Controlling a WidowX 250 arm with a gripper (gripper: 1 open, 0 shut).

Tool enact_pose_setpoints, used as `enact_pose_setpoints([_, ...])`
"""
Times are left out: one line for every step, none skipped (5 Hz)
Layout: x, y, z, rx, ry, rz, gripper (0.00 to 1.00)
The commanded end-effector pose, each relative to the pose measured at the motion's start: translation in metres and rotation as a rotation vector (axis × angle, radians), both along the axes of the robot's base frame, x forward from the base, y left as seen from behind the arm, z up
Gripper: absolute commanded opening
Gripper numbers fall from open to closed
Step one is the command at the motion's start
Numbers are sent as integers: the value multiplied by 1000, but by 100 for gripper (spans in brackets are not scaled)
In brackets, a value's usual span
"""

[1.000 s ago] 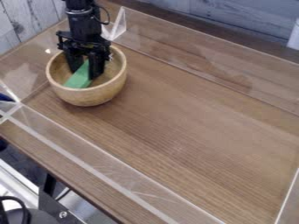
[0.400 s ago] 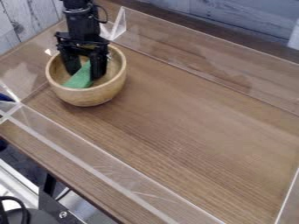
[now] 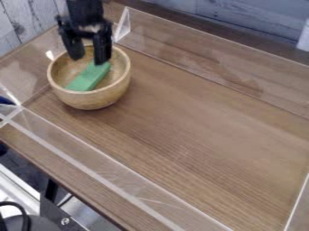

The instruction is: Put the green block in the brown bowl

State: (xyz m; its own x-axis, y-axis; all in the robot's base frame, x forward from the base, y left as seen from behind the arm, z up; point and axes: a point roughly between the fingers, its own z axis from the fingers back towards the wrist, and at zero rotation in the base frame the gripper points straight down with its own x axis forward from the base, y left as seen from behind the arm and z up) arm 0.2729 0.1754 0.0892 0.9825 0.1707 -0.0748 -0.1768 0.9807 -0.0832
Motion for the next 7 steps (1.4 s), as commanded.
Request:
enact_pose_setpoints([13,-3,59,56,-139,-20,100])
enact_pose_setpoints([19,-16,88,56,-181,-59,100])
enact_pose_setpoints([21,-10,75,56,-158,-48,100])
enact_pose_setpoints([28,-1,62,60,-139,-35,100])
enact_pose_setpoints([30,8,47,61,-113,-20,0])
enact_pose_setpoints([30,12,36,59,-90,-14,100])
enact_pose_setpoints([28,17,24,61,-65,-6,0])
